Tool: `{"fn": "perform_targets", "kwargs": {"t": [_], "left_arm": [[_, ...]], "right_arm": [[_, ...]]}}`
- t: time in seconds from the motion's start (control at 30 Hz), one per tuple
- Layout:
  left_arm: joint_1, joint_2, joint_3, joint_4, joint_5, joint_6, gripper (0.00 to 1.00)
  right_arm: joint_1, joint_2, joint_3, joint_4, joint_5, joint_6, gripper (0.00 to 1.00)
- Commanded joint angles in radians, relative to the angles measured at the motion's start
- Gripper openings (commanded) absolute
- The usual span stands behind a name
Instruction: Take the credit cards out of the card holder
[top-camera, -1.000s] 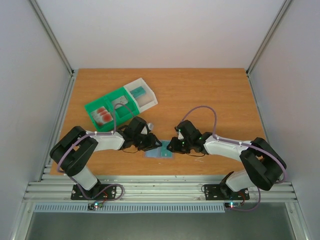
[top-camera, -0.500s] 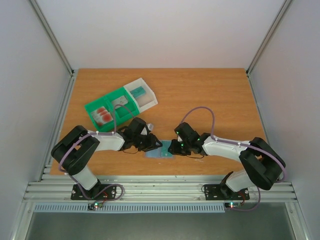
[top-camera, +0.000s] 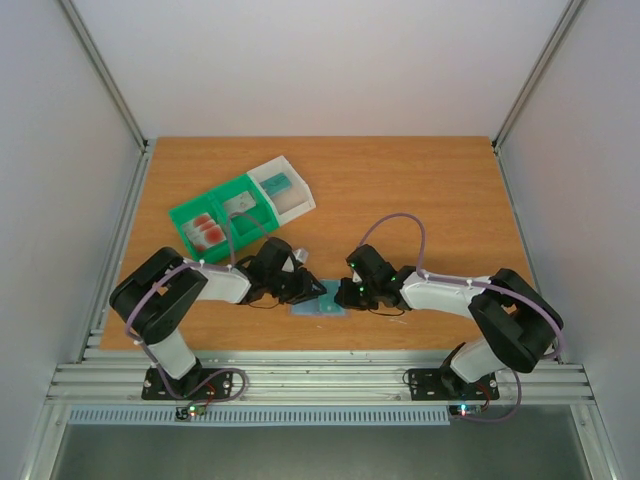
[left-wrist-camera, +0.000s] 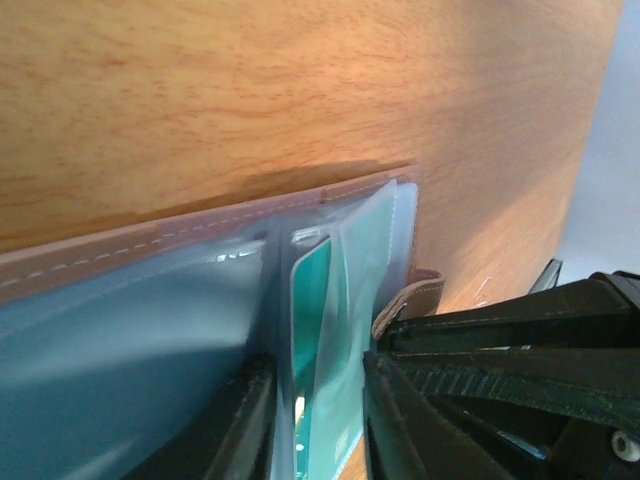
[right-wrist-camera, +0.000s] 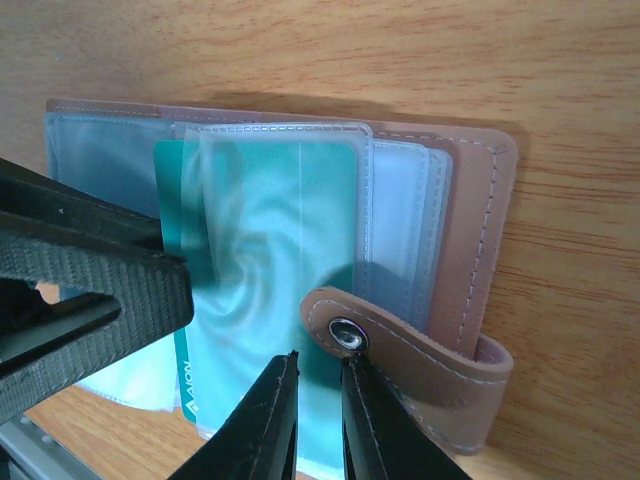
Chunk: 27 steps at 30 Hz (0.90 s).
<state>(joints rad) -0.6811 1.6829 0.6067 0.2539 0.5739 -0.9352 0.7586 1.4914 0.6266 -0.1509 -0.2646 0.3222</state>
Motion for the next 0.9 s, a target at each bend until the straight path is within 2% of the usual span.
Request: {"fn": "perform_targets", "kwargs": {"t": [0.0,0.13,0.23,0.33,0.47,0.87], "left_arm": [[-0.006,0.038,-0.042,0.135,0.018,-0.041,0.22],[-0.005,0.036,-0.046,0.149,0.019,-0.056,0.07],[-0.005,0.024,-0.048,0.143,0.010,-0.056,0.03],[-0.006,0.007,-0.049,0.128,0.002,-0.052,0.05],[-0.006,-0.010,-0.046,0.106,-0.004,-0.047,0.12],[-0.006,-0.054,-0.052,0.098,-0.008,-0.056,0.14]], "right_arm": [[0.005,0.020,-0.013,0.009,0.007,0.015,0.14],[0.005,0.024,-0.012,0.009,0.013,0.011,0.14],[0.005,0.038,-0.011,0.007,0.023,0.008,0.14],[0.005,0.044,-0.014,0.010,0.023,0.009,0.13],[0.004,0.044,-0.013,0.001,0.037,0.003,0.13],[0.005,0.054,-0.007,-0.018,0.050,-0.002,0.13]]}}
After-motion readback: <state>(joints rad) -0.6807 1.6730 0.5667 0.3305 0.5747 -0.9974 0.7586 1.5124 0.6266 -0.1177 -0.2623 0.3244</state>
